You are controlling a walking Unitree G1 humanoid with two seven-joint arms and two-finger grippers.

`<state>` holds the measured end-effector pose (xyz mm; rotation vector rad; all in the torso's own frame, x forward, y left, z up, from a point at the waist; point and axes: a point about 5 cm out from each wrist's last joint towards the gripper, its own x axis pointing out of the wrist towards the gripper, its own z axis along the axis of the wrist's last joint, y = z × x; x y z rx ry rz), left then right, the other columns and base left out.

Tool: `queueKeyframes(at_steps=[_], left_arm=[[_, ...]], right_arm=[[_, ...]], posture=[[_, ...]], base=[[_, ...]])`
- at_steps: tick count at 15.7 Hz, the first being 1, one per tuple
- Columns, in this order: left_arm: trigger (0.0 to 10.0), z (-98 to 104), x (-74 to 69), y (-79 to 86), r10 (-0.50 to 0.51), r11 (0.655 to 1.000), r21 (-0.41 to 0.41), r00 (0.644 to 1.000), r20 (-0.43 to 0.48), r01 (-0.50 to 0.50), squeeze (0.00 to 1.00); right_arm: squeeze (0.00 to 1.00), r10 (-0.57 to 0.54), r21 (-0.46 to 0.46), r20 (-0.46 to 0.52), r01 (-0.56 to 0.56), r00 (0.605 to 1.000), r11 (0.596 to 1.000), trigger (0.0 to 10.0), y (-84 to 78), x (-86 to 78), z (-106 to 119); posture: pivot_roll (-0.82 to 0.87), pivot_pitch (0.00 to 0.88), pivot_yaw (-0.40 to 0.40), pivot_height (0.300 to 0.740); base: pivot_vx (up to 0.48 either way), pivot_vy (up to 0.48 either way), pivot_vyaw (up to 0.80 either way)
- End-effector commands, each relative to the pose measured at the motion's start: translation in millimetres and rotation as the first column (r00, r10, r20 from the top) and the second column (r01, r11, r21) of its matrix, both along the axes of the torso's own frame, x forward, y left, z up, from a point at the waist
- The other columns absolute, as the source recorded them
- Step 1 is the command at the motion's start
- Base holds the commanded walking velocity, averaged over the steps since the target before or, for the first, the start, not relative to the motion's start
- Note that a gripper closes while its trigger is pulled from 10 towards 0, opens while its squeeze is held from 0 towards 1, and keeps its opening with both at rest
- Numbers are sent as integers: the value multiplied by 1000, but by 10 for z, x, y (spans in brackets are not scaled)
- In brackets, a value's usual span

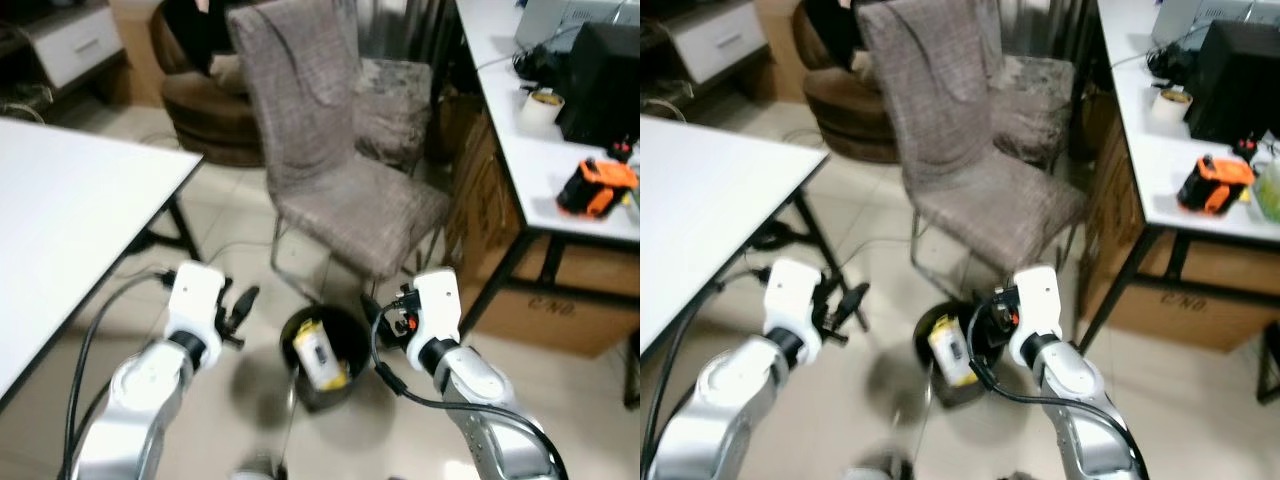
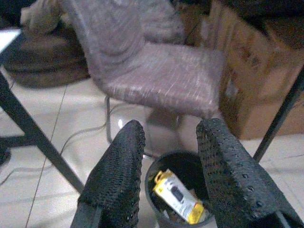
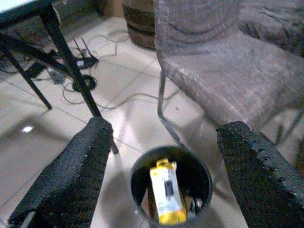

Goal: Picking trash to rubbish bin

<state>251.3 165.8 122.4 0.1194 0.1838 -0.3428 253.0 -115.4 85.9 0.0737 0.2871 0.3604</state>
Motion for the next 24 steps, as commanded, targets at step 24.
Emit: queueKeyframes(at_steps=[24], left_arm=[[10000,686,-39,206,194,978,28,944,265,-209,0]], right_arm=[[0,273,-8,213,-278,938,961,10000,383,85,470]], posture=[[23,53,-60,740]], base=[[-118,0,333]])
